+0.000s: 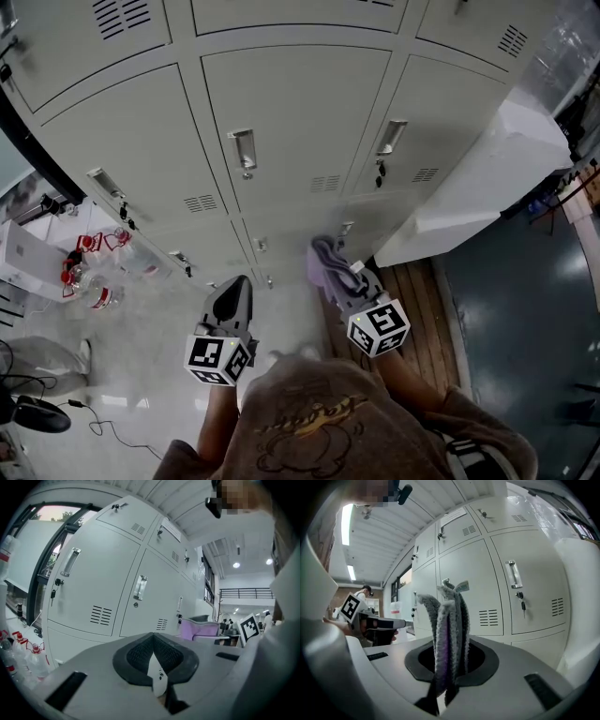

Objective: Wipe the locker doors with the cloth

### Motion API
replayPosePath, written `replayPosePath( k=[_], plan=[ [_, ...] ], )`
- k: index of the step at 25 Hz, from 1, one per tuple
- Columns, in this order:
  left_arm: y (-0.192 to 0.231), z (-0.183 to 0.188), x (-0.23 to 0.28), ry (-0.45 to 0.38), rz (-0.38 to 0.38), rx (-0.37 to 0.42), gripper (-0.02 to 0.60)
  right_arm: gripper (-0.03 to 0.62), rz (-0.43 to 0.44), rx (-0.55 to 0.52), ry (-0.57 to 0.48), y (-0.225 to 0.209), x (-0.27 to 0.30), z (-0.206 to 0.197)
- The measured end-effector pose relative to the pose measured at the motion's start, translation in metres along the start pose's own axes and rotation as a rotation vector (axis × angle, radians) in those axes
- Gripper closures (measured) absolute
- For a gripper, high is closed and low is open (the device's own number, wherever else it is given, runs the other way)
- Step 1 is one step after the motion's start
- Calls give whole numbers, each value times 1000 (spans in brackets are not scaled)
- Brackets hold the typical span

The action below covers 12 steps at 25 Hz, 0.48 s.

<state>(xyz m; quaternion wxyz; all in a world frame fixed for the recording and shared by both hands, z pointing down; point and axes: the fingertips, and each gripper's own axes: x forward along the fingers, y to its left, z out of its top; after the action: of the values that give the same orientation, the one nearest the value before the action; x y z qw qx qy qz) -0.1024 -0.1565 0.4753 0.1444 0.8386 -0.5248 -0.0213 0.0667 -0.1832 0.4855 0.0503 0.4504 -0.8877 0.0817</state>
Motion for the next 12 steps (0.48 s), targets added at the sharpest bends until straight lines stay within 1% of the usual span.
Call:
replayPosePath(
  k=[5,12],
  plan=[
    [8,-2,-1,-7,38,11,577,540,9,42,1,2,2,-13],
    [8,1,0,-15,46,10,578,540,22,53,2,5,1,-13]
  ],
)
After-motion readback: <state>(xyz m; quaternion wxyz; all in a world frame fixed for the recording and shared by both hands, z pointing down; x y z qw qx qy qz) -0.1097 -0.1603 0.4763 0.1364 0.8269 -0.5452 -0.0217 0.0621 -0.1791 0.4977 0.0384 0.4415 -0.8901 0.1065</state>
